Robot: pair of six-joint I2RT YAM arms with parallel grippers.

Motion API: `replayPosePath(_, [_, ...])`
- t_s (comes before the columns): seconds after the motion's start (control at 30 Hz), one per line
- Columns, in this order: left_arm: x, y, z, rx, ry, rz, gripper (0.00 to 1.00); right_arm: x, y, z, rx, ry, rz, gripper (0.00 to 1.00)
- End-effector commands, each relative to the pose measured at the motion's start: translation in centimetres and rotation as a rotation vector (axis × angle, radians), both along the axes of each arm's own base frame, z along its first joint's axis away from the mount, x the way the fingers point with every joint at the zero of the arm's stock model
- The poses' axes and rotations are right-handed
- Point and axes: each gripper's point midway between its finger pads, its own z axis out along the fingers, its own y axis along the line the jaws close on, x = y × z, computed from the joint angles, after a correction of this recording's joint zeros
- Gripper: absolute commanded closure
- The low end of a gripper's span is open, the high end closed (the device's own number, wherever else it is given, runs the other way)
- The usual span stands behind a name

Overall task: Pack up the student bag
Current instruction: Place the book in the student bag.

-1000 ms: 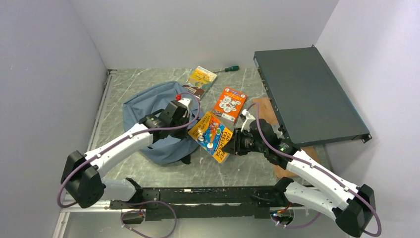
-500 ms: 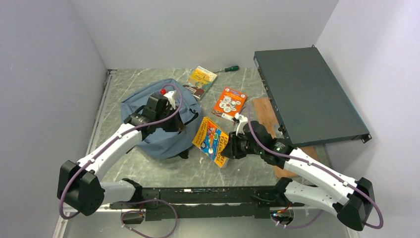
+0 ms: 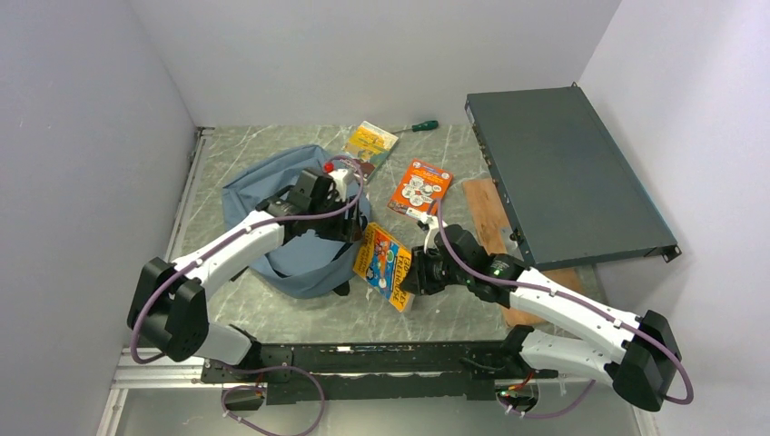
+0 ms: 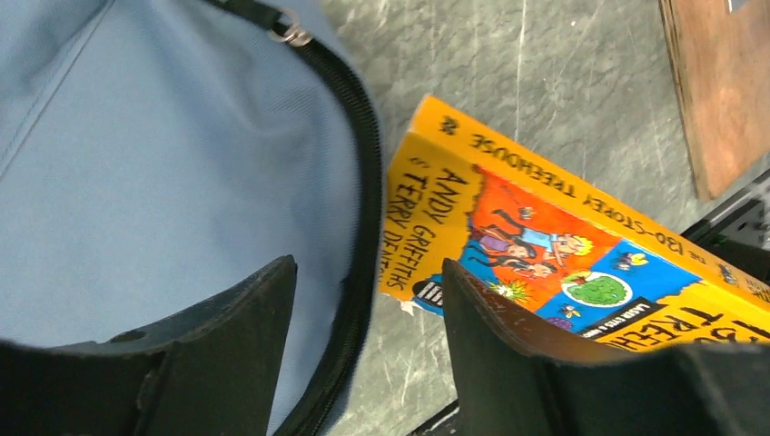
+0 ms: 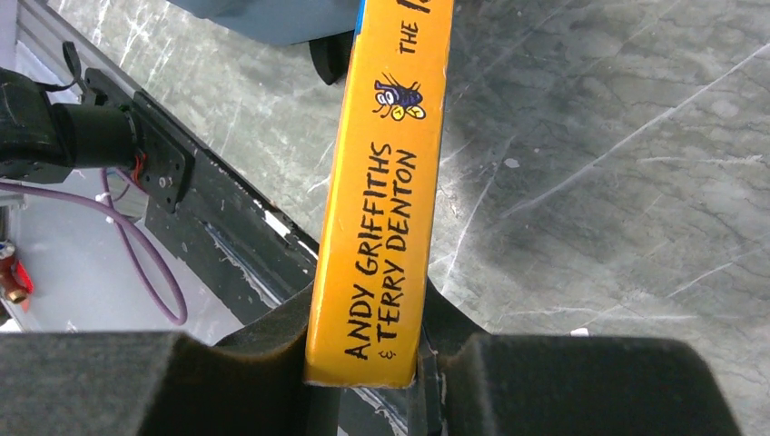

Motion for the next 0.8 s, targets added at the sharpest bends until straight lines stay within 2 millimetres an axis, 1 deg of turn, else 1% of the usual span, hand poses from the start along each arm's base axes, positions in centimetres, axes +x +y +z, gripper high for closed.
replayPosePath(0.0, [1.3,-1.2,1.9,0.059,-0.106,-0.040,0.40,1.2,1.8,3.0,0.117,-0.089,0.009,1.00])
replayPosePath(0.1, [1.4,-1.0,1.5,0.068,-0.104,-0.029,0.51,1.2,1.8,3.2,0.118,-0.093,0.010,1.00])
replayPosePath(0.23, [1.6,-0.2,1.3,0.103,-0.116,-0.008,0.61,1.1,1.6,3.3,0.117,-0.095,0.012,1.00])
replayPosePath(0.33, [1.5,0.0,0.7,0.126,-0.102,-0.010,0.63,1.0,1.7,3.4,0.119,-0.094,0.016,1.00])
replayPosePath(0.43, [1.3,-0.4,0.2,0.115,-0.084,-0.026,0.61,1.0,1.7,3.4,0.118,-0.095,0.017,1.00])
replayPosePath(0.57, [1.3,-0.6,-0.1,0.109,-0.076,-0.035,0.64,1.1,1.8,3.7,0.127,-0.099,0.019,1.00])
replayPosePath(0.7, [1.2,-0.9,-0.4,0.104,-0.067,-0.047,0.64,1.1,1.9,3.7,0.130,-0.099,0.020,1.00])
replayPosePath(0.77, [1.2,-0.9,-0.7,0.103,-0.061,-0.050,0.66,1.0,1.9,3.6,0.128,-0.096,0.021,1.00])
